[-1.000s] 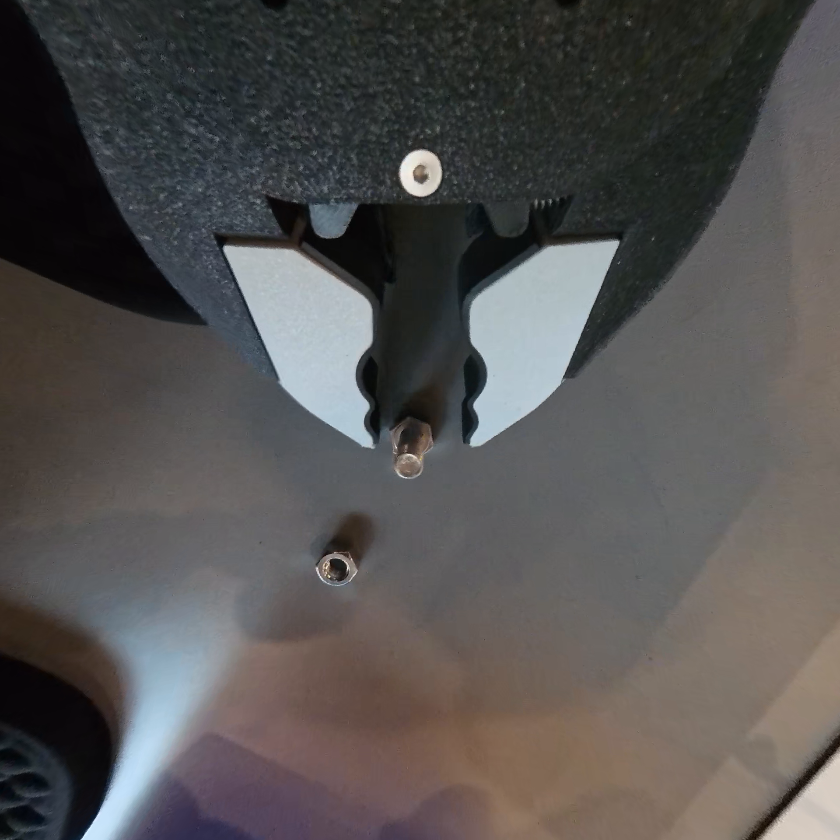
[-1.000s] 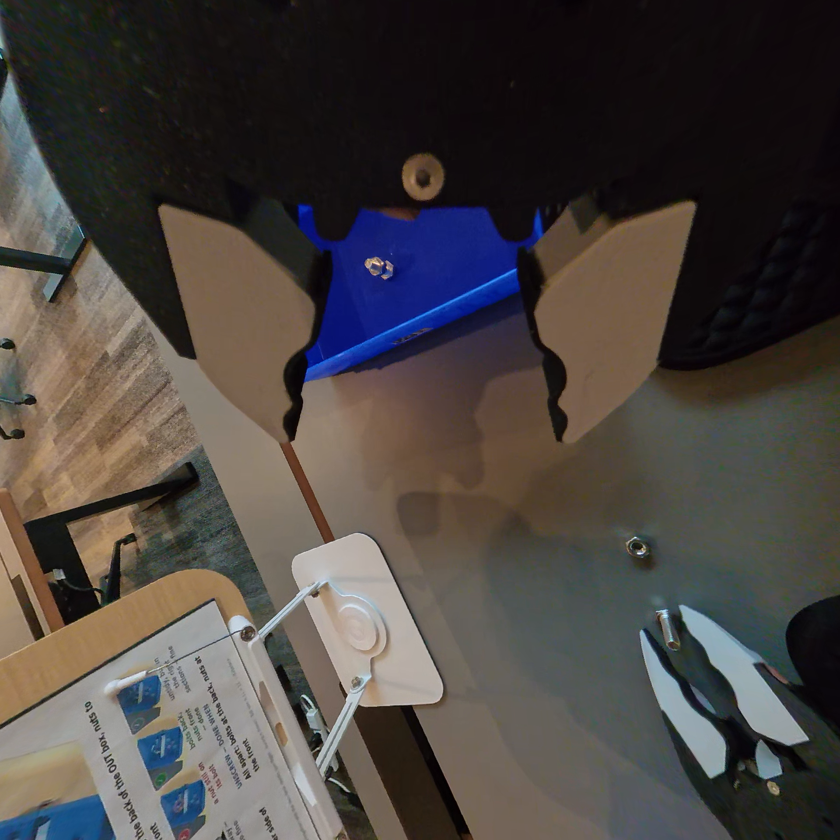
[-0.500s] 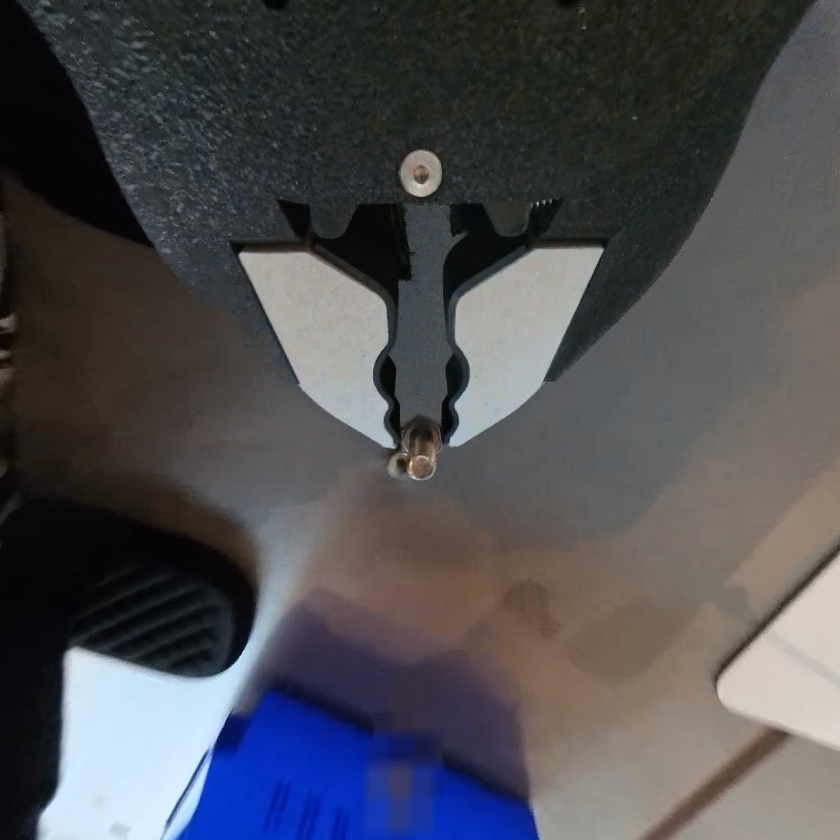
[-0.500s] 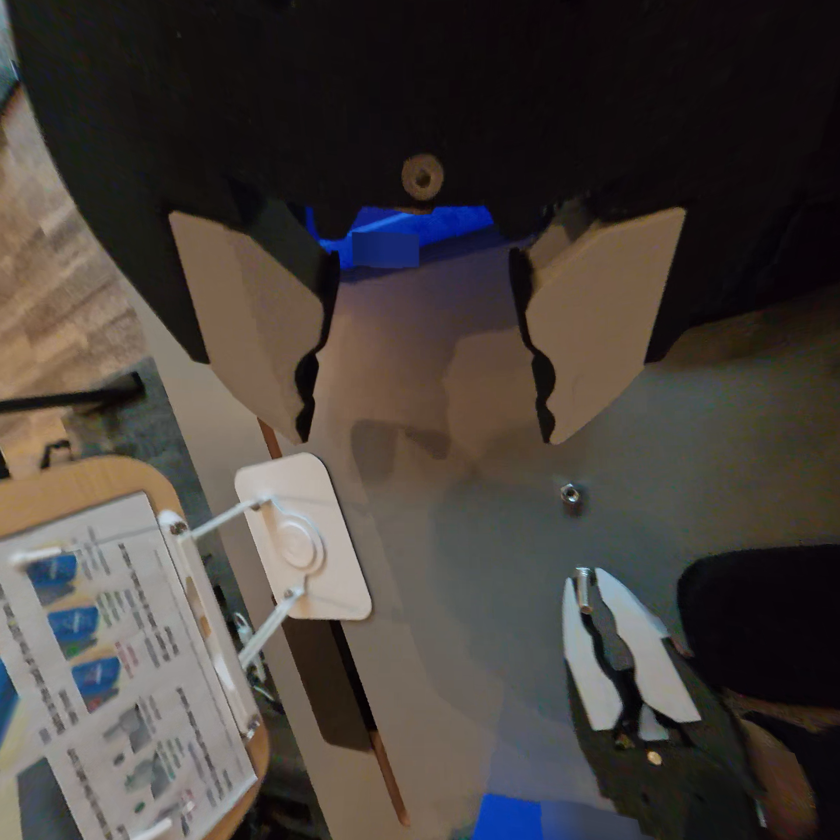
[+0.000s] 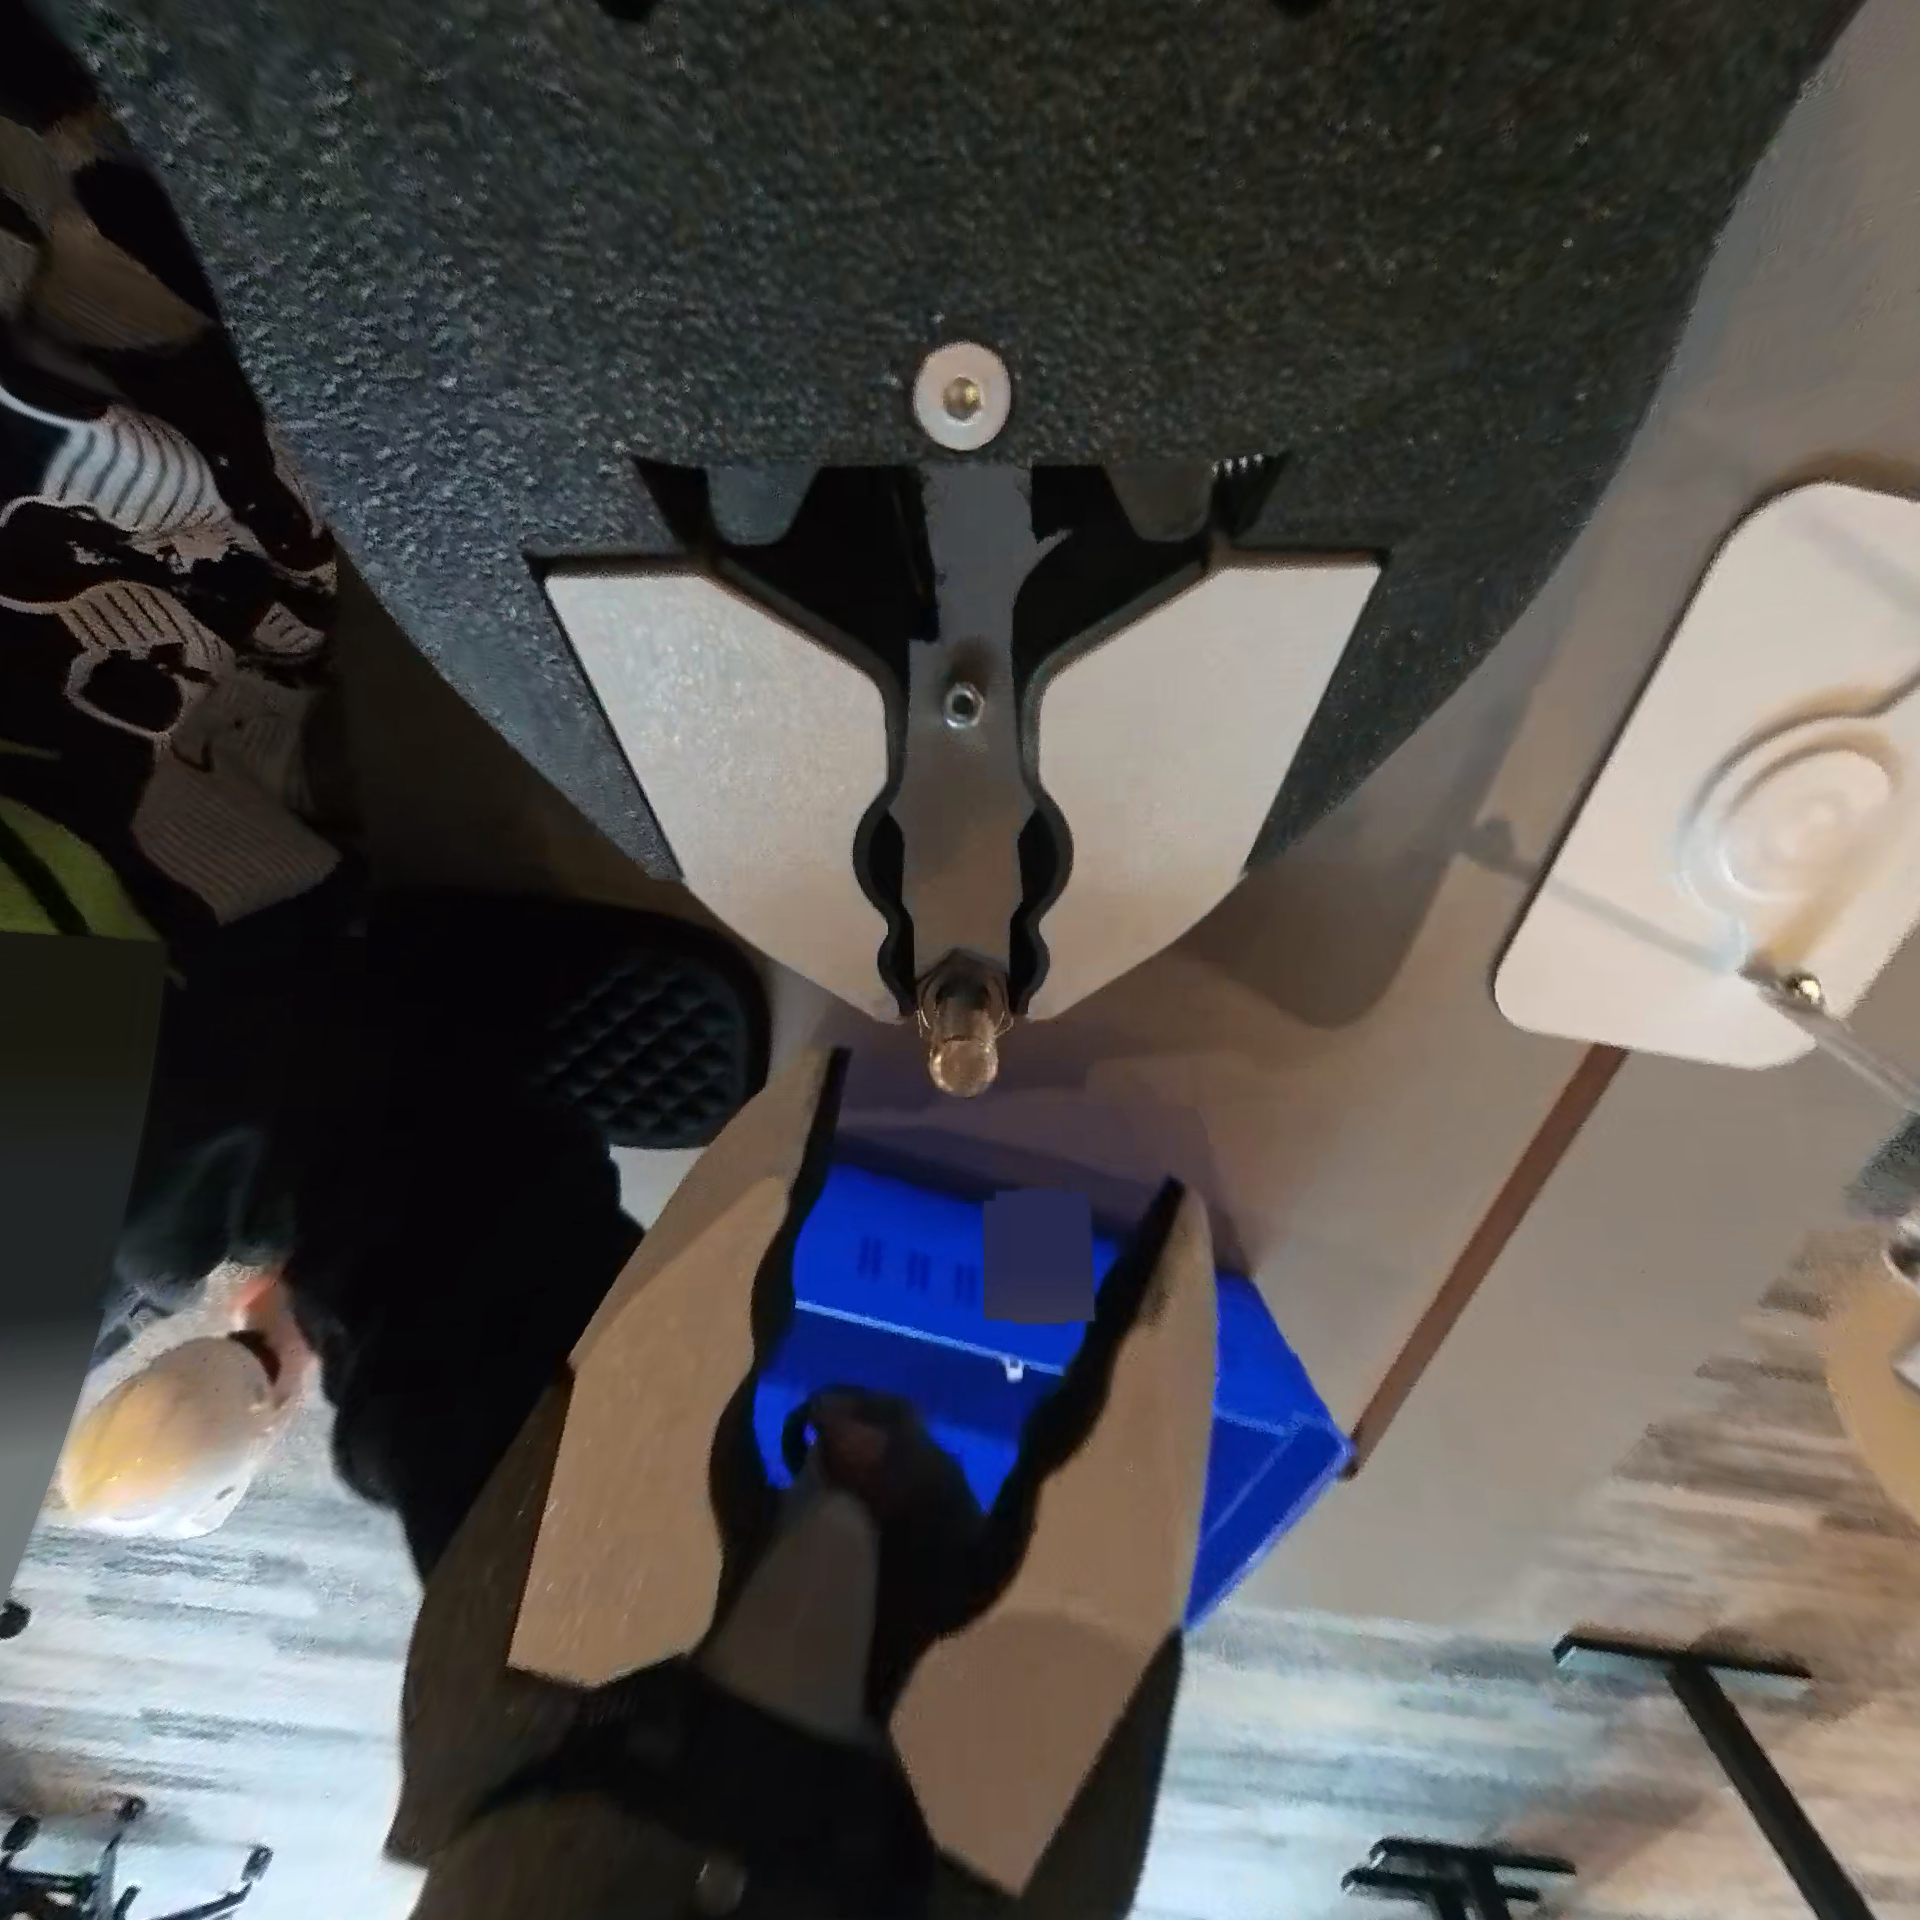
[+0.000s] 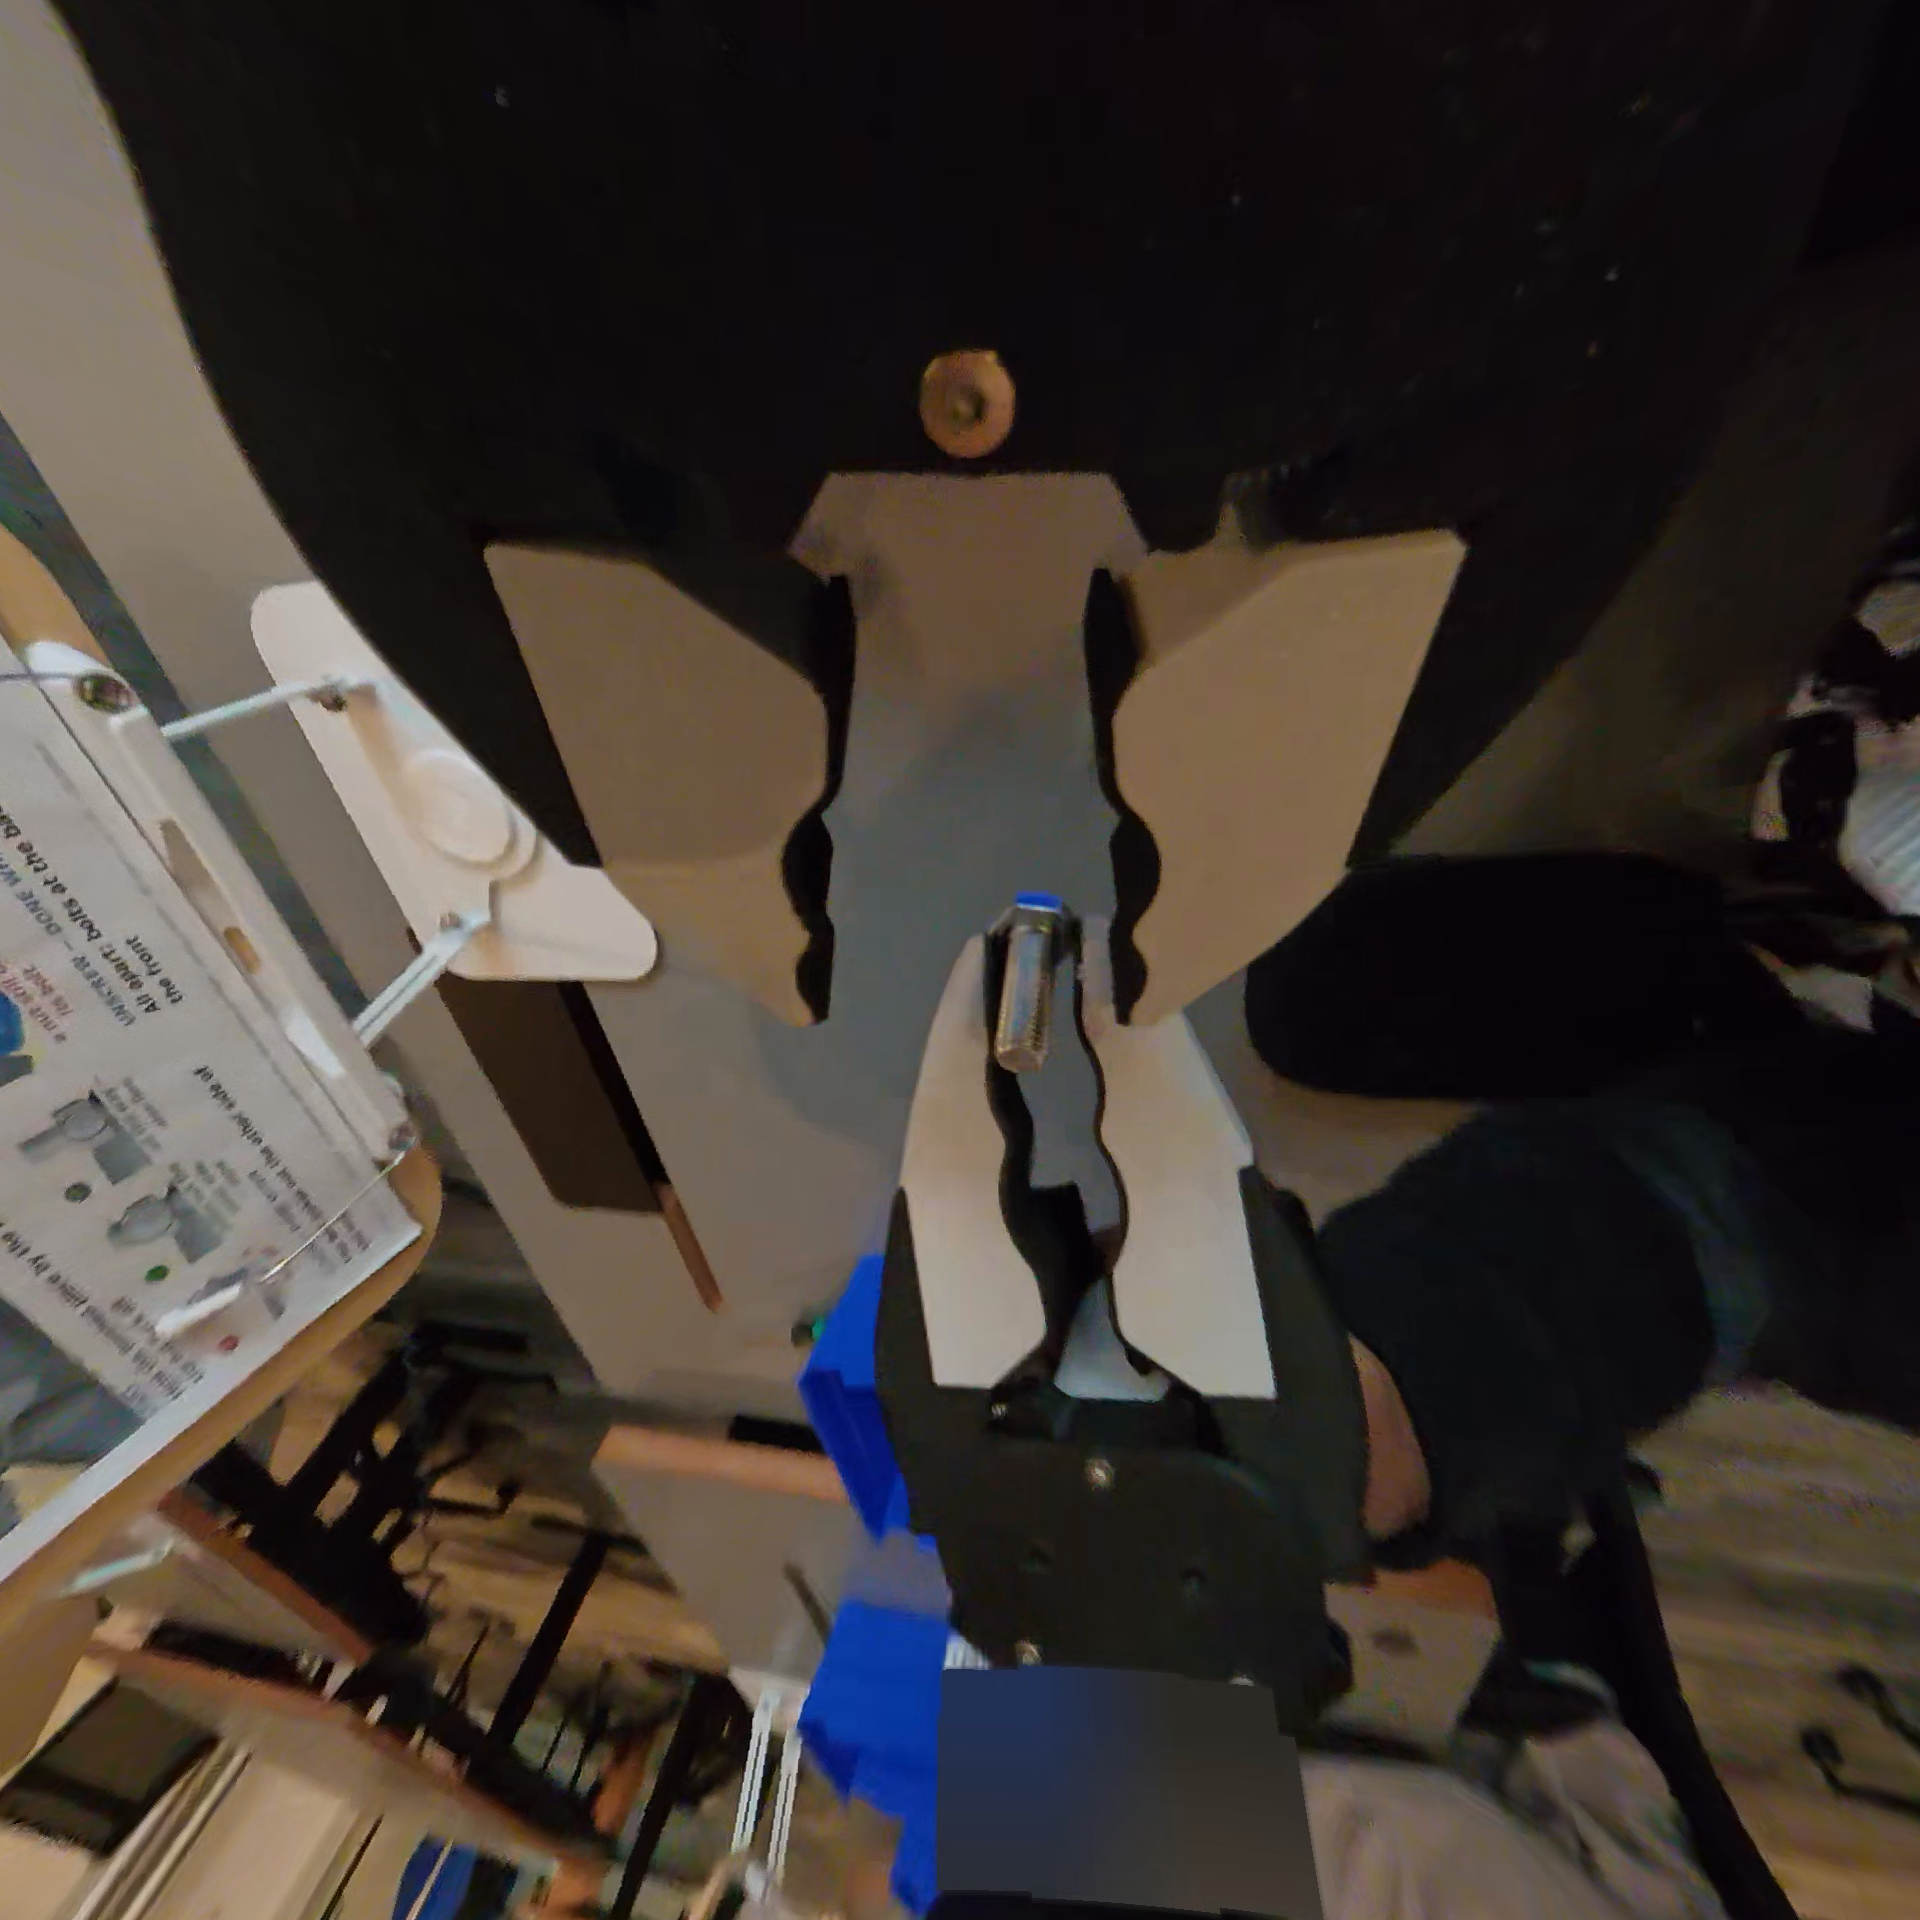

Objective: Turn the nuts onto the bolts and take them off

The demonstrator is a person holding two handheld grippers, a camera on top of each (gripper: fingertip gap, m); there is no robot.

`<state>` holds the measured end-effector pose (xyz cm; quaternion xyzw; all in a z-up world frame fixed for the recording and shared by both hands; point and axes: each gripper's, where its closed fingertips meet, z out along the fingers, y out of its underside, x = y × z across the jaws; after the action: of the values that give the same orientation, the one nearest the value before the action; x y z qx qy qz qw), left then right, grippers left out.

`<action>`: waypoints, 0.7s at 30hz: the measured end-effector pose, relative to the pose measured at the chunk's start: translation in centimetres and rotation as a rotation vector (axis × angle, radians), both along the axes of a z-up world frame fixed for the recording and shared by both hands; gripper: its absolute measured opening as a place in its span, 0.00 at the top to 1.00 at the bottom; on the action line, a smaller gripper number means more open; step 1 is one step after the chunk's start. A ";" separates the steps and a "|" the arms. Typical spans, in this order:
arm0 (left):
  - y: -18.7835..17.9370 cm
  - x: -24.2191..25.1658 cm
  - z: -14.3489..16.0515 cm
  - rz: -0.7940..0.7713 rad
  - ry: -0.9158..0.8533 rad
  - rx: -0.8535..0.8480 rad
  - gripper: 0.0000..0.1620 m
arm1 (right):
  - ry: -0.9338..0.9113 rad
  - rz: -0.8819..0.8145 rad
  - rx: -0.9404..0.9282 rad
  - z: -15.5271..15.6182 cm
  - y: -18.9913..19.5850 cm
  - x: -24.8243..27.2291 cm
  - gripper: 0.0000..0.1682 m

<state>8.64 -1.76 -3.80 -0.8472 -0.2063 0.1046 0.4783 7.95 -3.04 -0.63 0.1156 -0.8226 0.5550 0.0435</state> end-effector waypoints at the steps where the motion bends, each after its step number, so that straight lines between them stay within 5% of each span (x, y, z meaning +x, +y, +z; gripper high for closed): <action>1: 0.3 -0.1 0.7 -0.014 0.010 -0.001 0.89 | -0.015 0.009 -0.041 0.8 0.1 0.2 0.73; 7: 1.3 0.1 2.8 -0.082 0.056 0.041 0.89 | -0.053 0.017 -0.130 2.5 1.3 0.3 0.78; 16: 1.2 -0.4 1.3 -0.092 0.034 0.012 0.89 | -0.039 0.042 -0.097 1.7 -0.2 0.9 0.83; 19: 1.4 -0.5 1.2 -0.097 0.034 0.014 0.89 | -0.057 0.053 -0.074 1.4 -0.1 1.0 0.97; 21: 1.5 -0.4 1.2 -0.103 0.036 0.016 0.89 | -0.060 0.051 -0.090 1.6 0.0 0.9 0.96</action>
<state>8.22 -0.31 -2.56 -0.8509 -0.1544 0.0935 0.4934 8.89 -3.04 1.00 0.1176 -0.7944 0.5958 0.0099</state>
